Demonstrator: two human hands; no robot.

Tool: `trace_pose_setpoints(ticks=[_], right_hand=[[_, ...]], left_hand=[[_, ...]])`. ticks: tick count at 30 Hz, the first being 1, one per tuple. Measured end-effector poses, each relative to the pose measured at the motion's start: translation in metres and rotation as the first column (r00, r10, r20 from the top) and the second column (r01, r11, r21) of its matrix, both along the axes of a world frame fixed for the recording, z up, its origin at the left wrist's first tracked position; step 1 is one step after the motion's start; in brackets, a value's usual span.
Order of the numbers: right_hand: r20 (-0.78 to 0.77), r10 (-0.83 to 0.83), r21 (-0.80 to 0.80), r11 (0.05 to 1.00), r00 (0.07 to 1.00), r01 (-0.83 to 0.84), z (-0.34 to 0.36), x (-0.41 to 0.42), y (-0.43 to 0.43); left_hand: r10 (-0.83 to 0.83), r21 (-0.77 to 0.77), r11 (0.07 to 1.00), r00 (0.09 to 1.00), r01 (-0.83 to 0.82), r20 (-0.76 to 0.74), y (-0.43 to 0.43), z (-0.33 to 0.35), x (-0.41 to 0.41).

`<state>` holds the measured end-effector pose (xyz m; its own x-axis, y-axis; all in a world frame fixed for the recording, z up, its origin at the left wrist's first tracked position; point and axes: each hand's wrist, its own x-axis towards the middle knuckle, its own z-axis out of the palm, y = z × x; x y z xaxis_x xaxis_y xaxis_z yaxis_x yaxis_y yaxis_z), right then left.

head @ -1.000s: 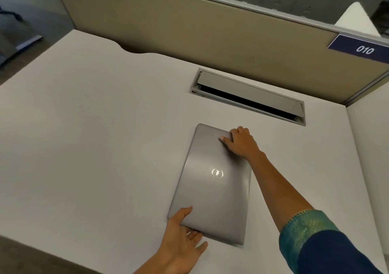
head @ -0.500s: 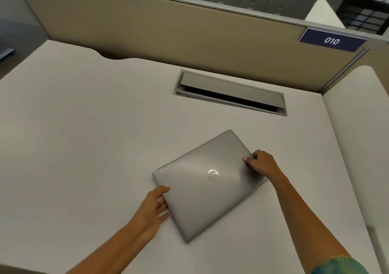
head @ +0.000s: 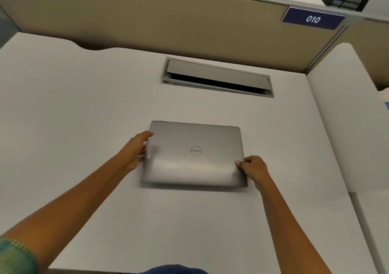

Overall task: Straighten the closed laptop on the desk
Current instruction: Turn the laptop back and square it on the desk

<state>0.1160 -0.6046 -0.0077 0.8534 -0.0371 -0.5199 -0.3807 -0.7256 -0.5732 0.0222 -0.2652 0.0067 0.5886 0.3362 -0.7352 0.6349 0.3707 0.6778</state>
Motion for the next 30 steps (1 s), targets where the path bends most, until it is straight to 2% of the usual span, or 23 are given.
trace_pose_setpoints(ticks=[18, 30], right_hand=[[0.017, -0.038, 0.039, 0.999, 0.999, 0.038, -0.004, -0.013, -0.007], [0.060, -0.072, 0.027, 0.997, 0.996, 0.071, -0.004, -0.021, -0.007]], left_hand=[[-0.085, 0.026, 0.996, 0.996, 0.084, 0.023, -0.001, -0.012, -0.003], [-0.077, 0.080, 0.994, 0.997, 0.075, 0.031, -0.008, -0.014, -0.003]])
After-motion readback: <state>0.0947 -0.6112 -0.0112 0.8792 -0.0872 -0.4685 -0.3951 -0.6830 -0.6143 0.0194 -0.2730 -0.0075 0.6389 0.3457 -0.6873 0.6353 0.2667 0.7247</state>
